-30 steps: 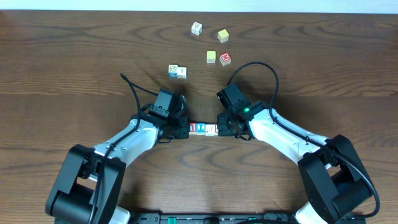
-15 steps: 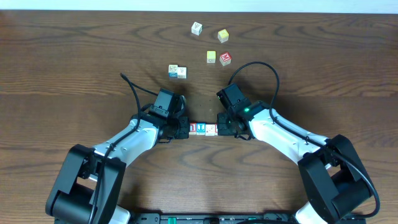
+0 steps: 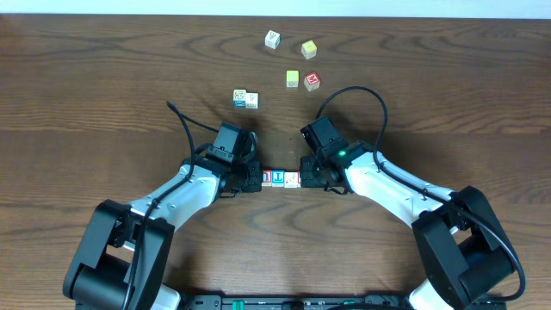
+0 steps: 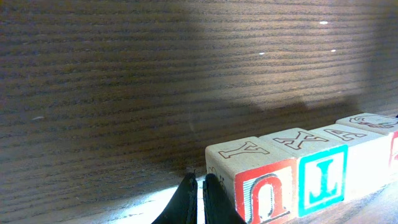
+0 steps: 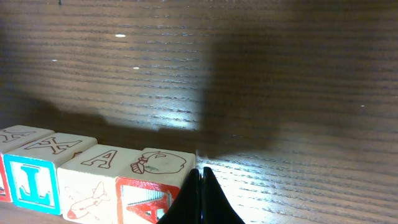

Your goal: Lift 4 blocks

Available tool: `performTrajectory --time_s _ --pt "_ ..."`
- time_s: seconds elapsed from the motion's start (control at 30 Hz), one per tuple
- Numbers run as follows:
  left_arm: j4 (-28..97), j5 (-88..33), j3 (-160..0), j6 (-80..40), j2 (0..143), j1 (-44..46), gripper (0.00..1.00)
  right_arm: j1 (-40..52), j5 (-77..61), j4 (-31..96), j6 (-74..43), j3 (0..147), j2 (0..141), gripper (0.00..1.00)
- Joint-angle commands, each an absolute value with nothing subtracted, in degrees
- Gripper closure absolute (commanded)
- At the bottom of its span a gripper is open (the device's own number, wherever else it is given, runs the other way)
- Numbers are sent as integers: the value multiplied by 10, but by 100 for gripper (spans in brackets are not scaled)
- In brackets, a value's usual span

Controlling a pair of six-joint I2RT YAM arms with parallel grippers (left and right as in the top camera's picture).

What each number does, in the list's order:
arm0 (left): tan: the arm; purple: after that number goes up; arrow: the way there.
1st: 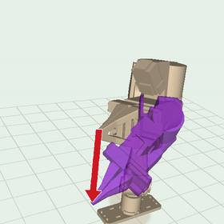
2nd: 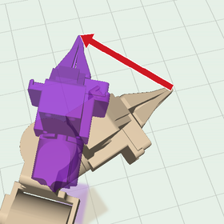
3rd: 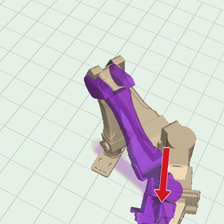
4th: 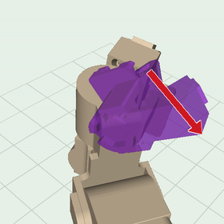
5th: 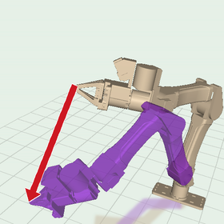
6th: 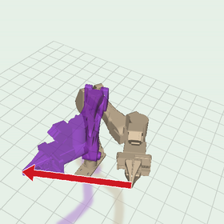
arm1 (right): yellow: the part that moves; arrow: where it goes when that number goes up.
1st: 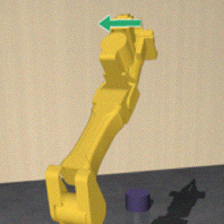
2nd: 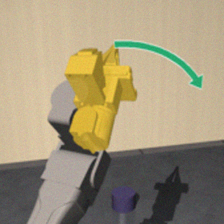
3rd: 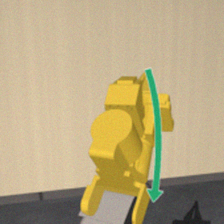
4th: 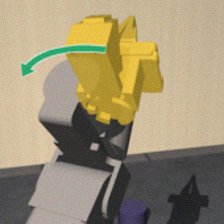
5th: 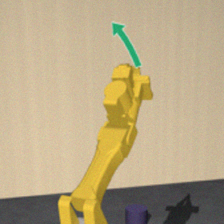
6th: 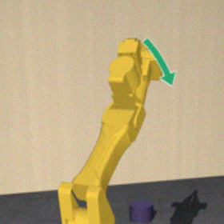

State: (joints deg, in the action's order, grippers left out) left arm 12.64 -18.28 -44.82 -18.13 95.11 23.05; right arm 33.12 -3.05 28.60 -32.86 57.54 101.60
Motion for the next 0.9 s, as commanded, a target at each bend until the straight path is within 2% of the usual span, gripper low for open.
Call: performTrajectory --time_s 0.0,0.87 --pt "128 -183 -460 -176 955 232 93 327 -34 284 -337 571 1019 99" --pt "128 -183 -460 -176 955 232 93 327 -75 271 -347 563 1019 99"
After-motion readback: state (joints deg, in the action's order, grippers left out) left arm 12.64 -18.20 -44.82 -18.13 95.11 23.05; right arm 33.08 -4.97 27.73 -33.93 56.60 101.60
